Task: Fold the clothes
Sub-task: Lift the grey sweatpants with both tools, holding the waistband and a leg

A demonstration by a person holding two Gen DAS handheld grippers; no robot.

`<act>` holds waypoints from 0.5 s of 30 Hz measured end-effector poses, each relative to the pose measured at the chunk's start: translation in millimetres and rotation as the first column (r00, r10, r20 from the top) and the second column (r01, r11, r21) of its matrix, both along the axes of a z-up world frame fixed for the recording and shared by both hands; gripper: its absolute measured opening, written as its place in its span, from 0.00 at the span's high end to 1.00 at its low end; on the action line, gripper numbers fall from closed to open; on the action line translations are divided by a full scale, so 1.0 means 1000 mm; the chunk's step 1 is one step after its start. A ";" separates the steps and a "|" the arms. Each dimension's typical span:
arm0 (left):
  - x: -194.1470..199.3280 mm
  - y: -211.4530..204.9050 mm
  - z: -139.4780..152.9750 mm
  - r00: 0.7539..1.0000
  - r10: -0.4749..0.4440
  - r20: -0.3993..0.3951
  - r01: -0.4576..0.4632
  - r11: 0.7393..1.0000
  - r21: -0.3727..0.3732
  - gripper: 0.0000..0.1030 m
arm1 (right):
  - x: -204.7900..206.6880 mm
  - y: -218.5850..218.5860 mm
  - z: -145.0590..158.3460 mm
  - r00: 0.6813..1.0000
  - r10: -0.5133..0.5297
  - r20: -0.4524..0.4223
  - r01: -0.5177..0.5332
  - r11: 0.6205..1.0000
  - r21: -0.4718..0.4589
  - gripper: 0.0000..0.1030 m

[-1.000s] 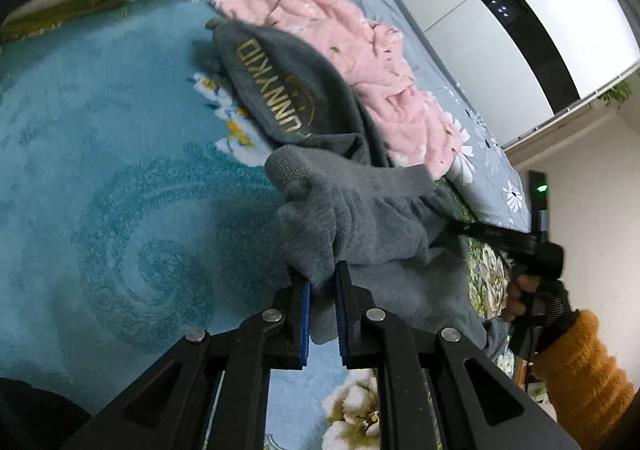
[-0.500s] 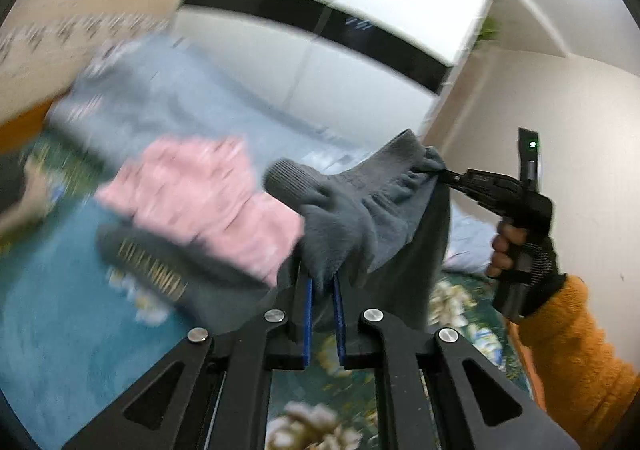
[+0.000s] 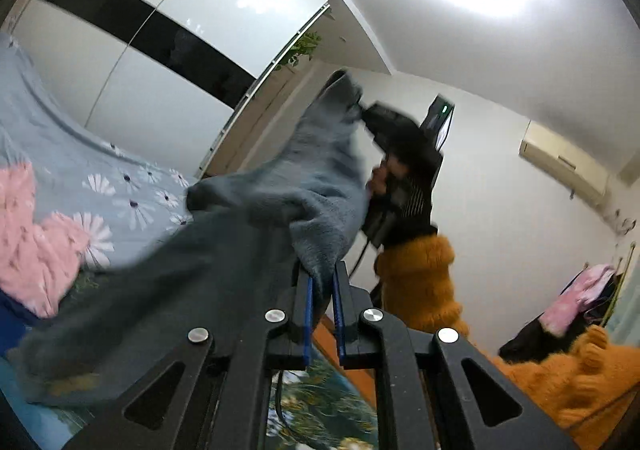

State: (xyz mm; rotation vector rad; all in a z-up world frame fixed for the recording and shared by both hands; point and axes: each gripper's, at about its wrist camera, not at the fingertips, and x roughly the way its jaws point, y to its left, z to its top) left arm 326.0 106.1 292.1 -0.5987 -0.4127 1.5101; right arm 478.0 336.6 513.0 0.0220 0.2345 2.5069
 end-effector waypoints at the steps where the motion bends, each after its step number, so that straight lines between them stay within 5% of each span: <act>1: -0.001 -0.010 -0.004 1.000 0.030 -0.002 -0.030 1.000 -0.009 0.91 | -0.007 -0.008 0.004 1.000 0.021 0.013 -0.021 1.000 0.017 0.94; 4: -0.011 -0.040 -0.019 0.989 0.146 -0.011 -0.147 0.988 -0.053 0.91 | -0.057 -0.032 -0.008 0.988 0.115 0.102 -0.119 0.993 0.027 0.94; 7: -0.033 -0.082 -0.053 0.940 0.342 0.022 -0.334 0.930 -0.154 0.92 | -0.119 -0.053 -0.041 0.953 0.216 0.210 -0.218 0.976 -0.016 0.94; 11: -0.060 -0.134 -0.111 0.816 0.577 0.036 -0.537 0.779 -0.324 0.92 | -0.205 -0.080 -0.118 0.863 0.355 0.360 -0.328 0.935 -0.136 0.94; 15: -0.088 -0.188 -0.177 0.658 0.745 0.104 -0.619 0.615 -0.488 0.92 | -0.290 -0.109 -0.210 0.735 0.484 0.474 -0.403 0.875 -0.268 0.94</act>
